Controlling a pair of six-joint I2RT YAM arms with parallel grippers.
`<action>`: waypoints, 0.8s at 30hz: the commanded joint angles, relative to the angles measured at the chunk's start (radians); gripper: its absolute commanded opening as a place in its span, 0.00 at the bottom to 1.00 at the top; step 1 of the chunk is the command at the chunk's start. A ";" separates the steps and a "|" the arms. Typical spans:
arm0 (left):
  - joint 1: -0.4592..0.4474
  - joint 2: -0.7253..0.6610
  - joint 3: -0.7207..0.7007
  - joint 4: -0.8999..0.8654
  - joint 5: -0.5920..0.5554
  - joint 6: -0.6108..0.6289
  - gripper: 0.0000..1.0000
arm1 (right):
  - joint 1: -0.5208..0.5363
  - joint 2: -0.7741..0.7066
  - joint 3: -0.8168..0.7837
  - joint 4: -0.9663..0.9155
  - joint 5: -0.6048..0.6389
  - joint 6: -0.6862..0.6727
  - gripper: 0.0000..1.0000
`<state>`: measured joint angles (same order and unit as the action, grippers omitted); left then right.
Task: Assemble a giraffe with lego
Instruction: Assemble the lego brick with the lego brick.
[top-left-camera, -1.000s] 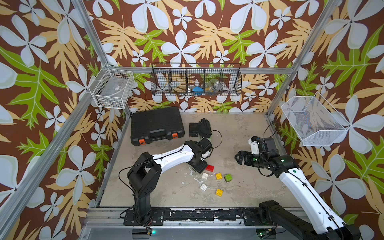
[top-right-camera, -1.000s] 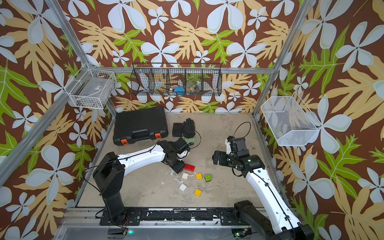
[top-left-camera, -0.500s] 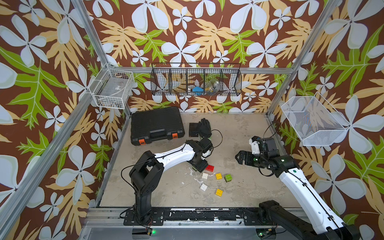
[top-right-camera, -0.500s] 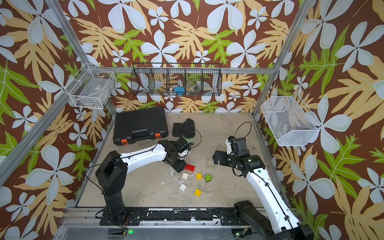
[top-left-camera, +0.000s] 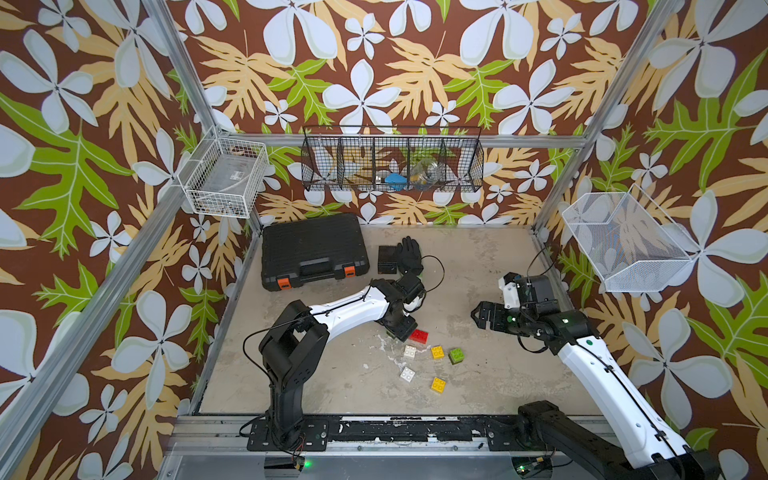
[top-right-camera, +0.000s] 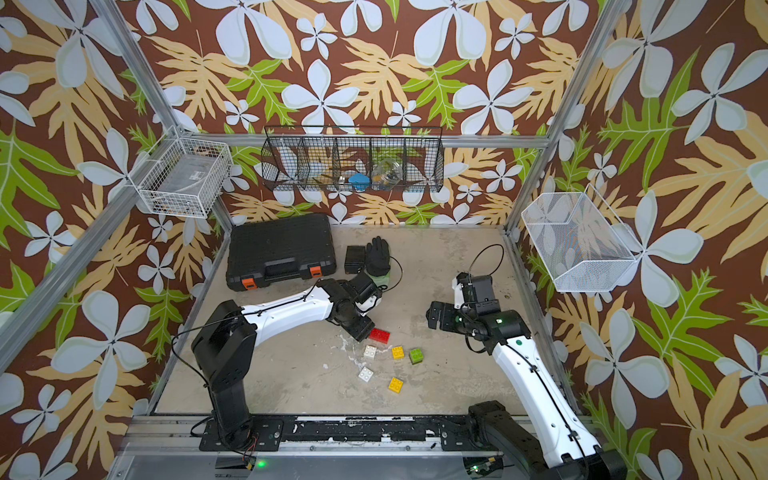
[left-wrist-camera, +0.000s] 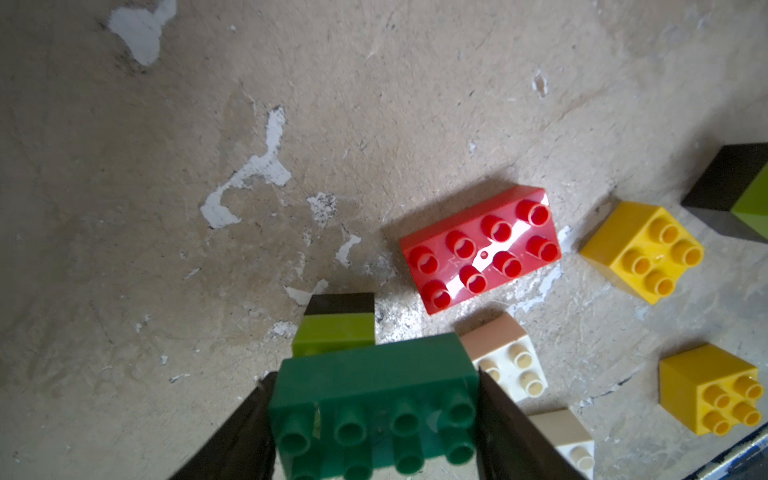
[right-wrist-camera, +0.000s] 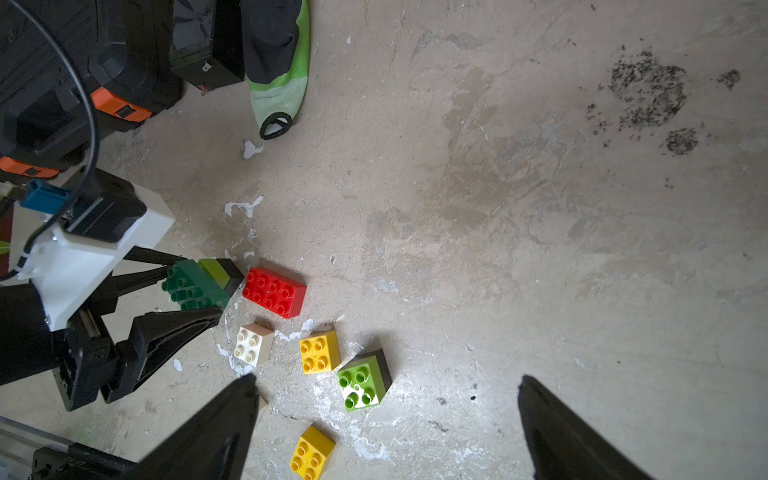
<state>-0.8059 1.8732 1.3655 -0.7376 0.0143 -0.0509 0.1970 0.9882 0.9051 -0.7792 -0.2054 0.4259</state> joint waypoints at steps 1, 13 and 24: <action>0.008 0.024 -0.031 -0.034 0.025 0.002 0.47 | -0.001 -0.004 -0.002 0.000 0.008 -0.007 1.00; 0.030 0.048 -0.066 -0.032 0.058 0.005 0.47 | -0.002 0.000 0.000 0.004 0.000 -0.004 1.00; 0.051 0.037 -0.112 0.016 0.122 -0.043 0.46 | -0.002 0.009 -0.002 0.008 0.001 -0.006 1.00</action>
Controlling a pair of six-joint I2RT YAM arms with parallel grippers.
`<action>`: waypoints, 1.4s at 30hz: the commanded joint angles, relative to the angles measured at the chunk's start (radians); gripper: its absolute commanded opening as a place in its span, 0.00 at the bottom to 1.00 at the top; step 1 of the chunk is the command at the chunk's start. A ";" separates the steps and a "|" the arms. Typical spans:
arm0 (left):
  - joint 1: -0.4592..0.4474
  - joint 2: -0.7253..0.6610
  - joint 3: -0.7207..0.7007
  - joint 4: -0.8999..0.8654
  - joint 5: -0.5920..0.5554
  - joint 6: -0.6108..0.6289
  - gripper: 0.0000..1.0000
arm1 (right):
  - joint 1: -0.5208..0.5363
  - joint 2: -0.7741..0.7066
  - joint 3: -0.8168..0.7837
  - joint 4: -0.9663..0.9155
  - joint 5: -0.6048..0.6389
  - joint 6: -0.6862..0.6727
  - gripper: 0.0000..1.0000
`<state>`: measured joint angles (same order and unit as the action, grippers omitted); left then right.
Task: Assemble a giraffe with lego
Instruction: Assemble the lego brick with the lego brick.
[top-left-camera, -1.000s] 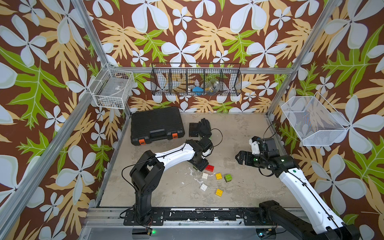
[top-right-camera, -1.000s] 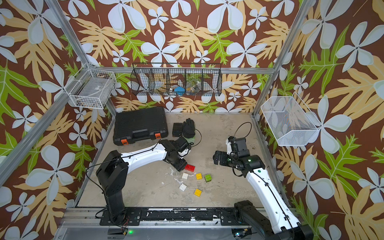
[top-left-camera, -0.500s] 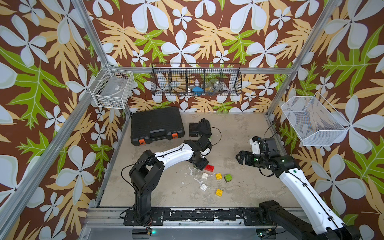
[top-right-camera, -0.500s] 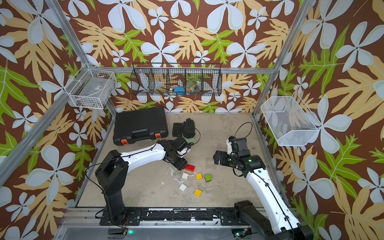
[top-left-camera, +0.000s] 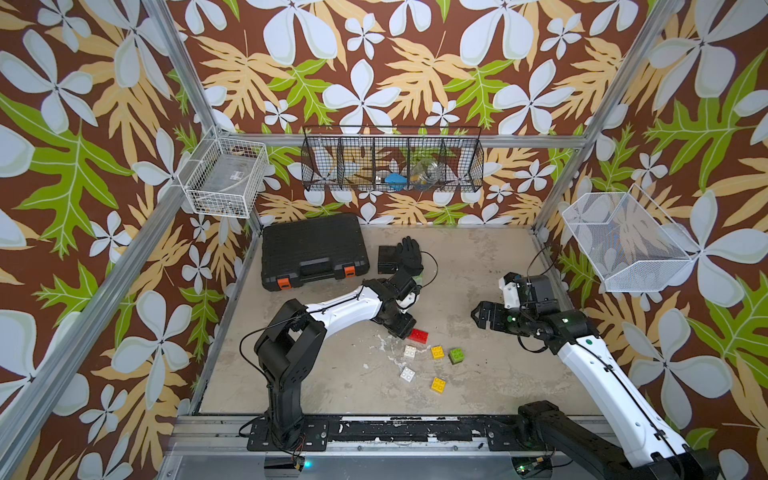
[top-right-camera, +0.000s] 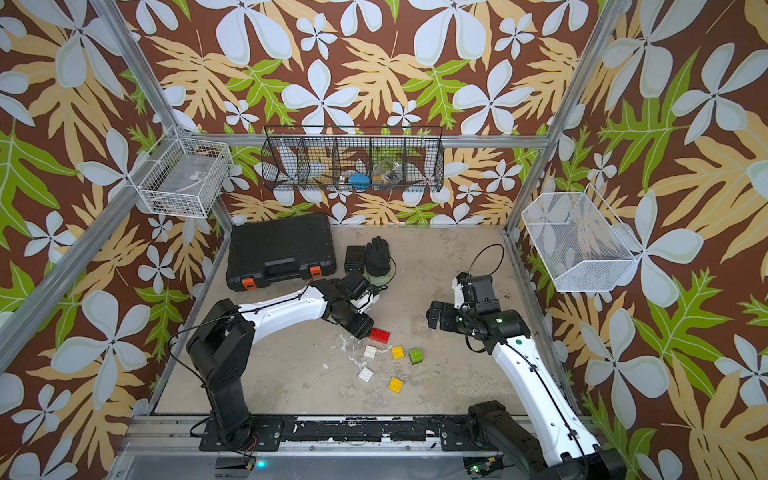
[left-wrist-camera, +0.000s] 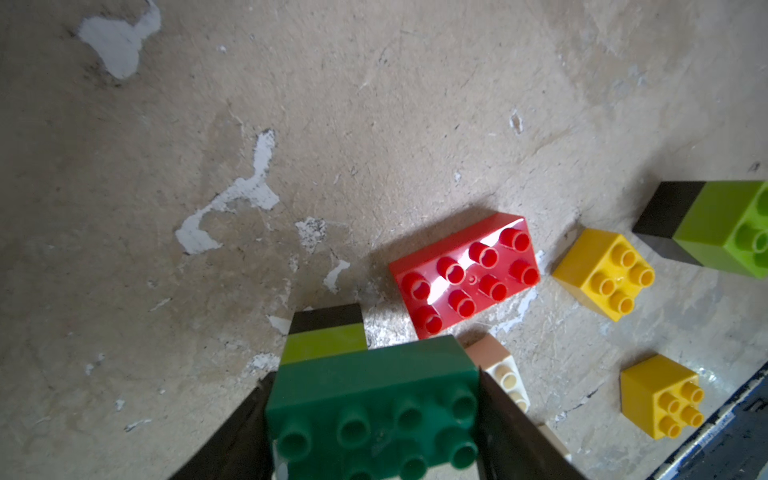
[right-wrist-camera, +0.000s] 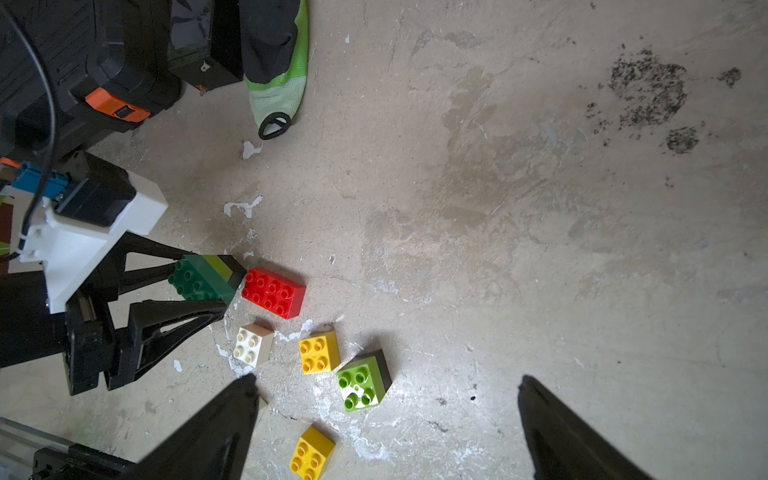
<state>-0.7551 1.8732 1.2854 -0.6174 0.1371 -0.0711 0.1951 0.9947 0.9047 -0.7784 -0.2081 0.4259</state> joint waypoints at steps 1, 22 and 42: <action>0.000 0.038 -0.032 -0.105 -0.002 -0.025 0.46 | -0.001 0.005 0.001 0.008 0.004 -0.007 1.00; 0.001 0.006 0.067 -0.142 -0.106 -0.084 0.54 | -0.010 -0.008 0.009 -0.021 0.025 -0.010 1.00; 0.088 -0.178 -0.098 -0.089 -0.061 -0.155 0.48 | 0.156 0.316 0.070 0.148 0.048 -0.026 0.95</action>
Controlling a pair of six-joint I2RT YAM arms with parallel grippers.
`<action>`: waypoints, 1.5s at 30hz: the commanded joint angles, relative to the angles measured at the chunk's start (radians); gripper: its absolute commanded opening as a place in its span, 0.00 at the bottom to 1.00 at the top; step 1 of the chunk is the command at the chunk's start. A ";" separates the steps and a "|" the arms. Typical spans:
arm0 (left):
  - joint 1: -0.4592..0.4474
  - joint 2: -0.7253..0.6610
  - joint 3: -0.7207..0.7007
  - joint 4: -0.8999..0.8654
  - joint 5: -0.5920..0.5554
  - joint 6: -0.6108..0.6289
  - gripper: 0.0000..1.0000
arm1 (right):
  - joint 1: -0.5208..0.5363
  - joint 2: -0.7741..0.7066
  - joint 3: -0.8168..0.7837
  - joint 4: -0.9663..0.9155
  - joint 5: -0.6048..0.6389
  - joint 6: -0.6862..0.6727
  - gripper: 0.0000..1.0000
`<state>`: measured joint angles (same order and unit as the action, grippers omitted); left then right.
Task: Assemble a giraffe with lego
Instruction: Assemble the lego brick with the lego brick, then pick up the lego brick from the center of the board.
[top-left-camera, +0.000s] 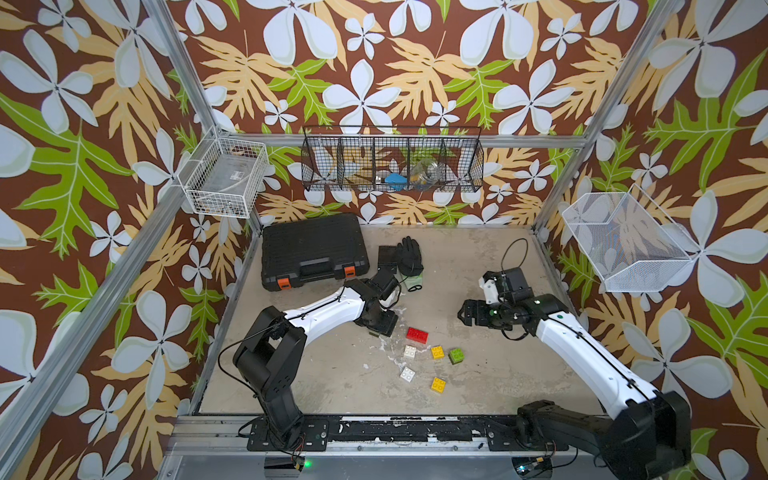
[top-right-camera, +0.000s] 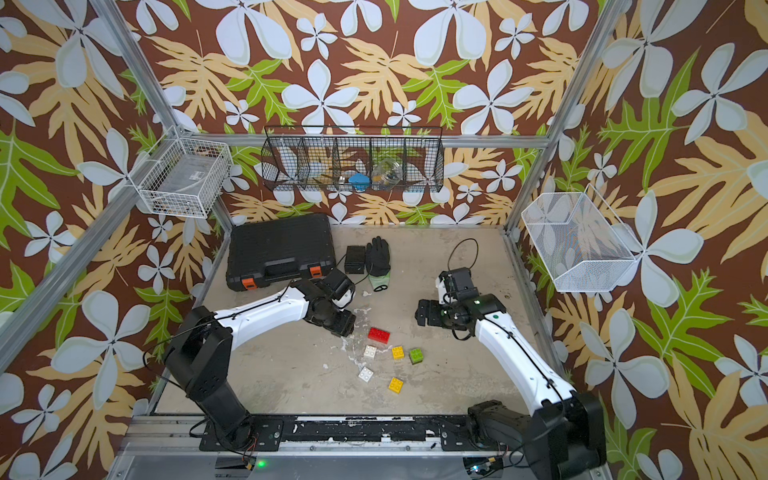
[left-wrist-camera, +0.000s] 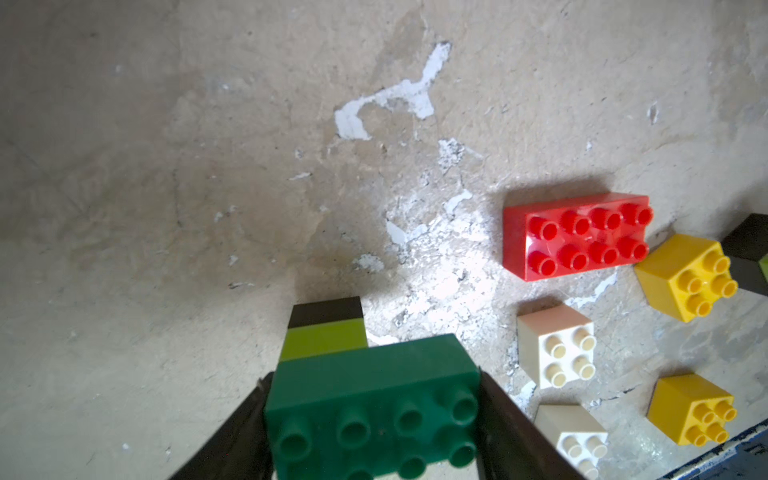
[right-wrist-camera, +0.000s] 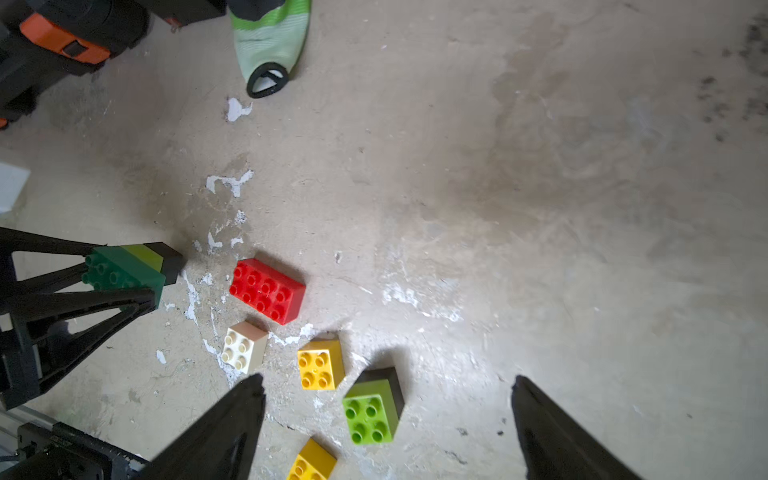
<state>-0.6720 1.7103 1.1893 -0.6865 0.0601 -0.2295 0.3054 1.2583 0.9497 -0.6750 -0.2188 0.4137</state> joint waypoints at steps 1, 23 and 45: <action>0.008 -0.022 0.000 -0.024 0.014 0.002 0.48 | 0.061 0.060 0.021 0.049 0.071 -0.011 0.95; 0.011 -0.129 0.031 -0.086 0.030 -0.044 0.47 | 0.241 -0.128 -0.283 0.033 0.093 0.098 0.82; 0.038 -0.132 0.031 -0.070 0.047 -0.022 0.47 | 0.245 0.061 -0.285 0.156 0.103 0.107 0.41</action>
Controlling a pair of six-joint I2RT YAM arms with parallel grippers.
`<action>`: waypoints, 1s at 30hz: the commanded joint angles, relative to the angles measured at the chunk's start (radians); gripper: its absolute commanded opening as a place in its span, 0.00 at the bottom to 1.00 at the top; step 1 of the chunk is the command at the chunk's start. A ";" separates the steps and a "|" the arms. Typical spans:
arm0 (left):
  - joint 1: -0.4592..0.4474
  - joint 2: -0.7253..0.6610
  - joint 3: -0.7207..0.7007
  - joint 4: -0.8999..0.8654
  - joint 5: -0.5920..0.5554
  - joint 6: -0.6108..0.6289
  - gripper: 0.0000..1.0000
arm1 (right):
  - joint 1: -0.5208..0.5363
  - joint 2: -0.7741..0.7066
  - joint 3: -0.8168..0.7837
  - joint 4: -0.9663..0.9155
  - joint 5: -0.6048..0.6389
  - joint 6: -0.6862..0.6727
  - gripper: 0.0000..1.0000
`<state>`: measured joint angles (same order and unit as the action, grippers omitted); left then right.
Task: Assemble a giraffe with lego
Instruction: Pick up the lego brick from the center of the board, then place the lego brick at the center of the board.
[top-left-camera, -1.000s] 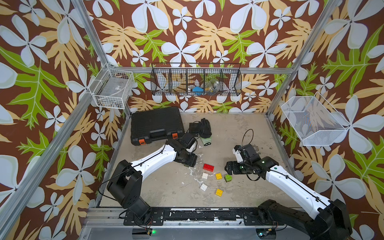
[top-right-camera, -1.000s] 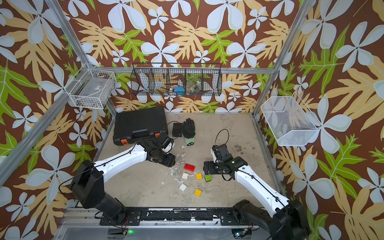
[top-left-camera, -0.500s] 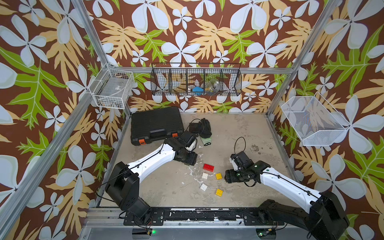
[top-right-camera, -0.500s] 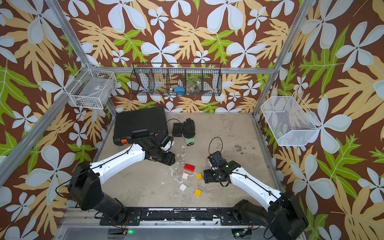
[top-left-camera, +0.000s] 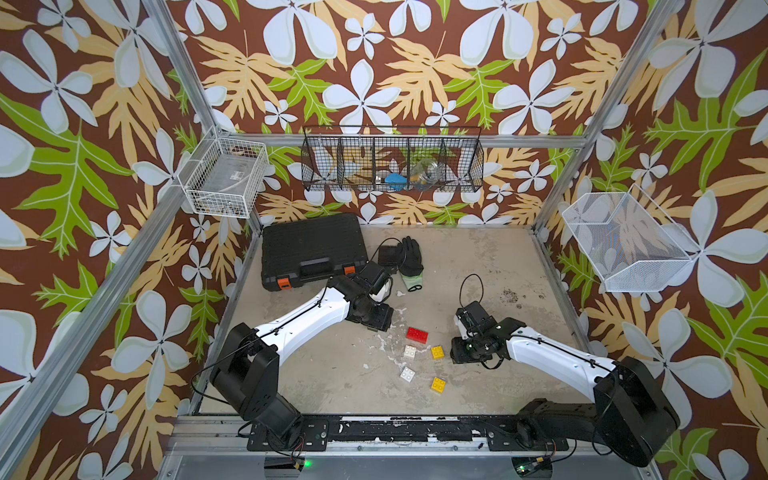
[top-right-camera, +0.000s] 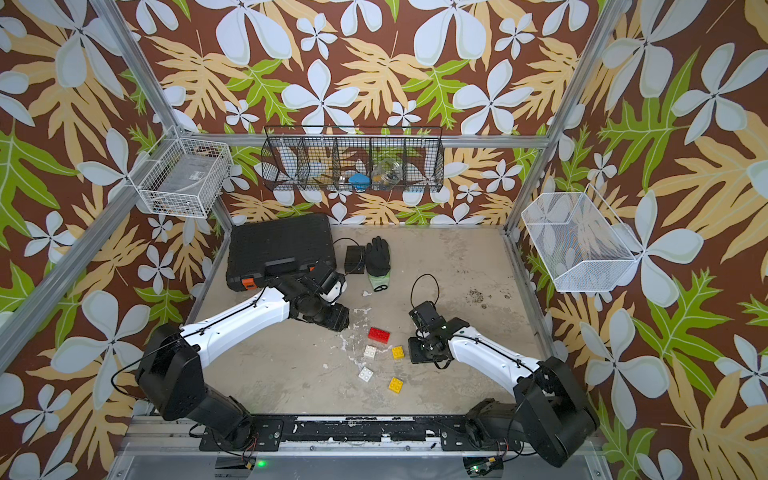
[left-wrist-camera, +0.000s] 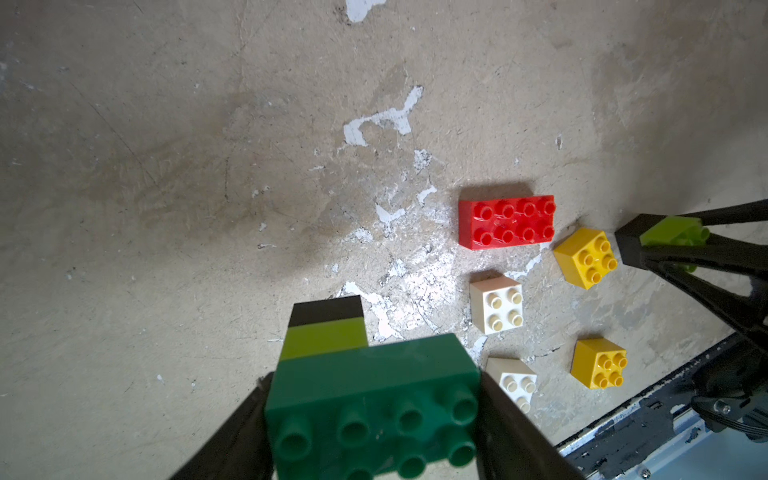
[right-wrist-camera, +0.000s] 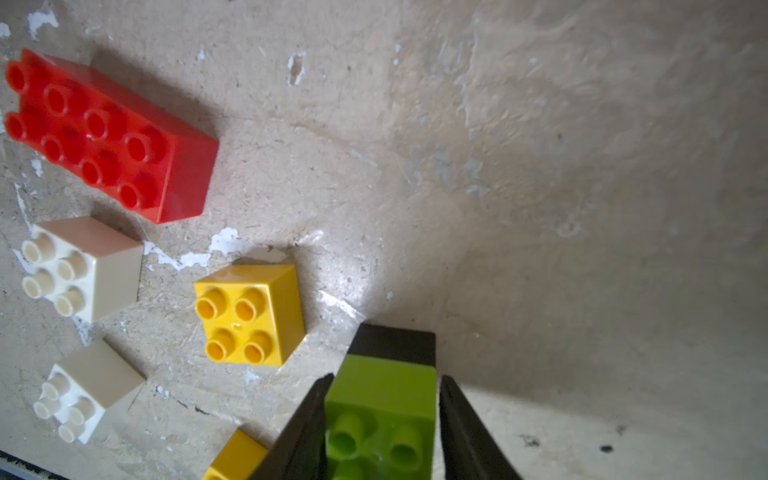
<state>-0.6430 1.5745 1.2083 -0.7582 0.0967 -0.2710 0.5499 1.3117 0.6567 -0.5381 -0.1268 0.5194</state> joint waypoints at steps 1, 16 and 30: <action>0.012 0.004 0.015 0.005 0.013 0.022 0.47 | 0.001 0.009 0.012 0.021 0.016 0.002 0.41; 0.026 0.015 0.039 0.007 0.044 0.014 0.48 | -0.015 0.316 0.327 0.111 0.052 -0.014 0.37; 0.028 0.009 0.042 -0.007 0.024 0.012 0.48 | -0.006 0.517 0.518 0.105 0.036 0.007 0.40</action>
<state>-0.6167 1.5829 1.2392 -0.7555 0.1318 -0.2596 0.5392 1.8141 1.1648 -0.4217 -0.0830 0.5159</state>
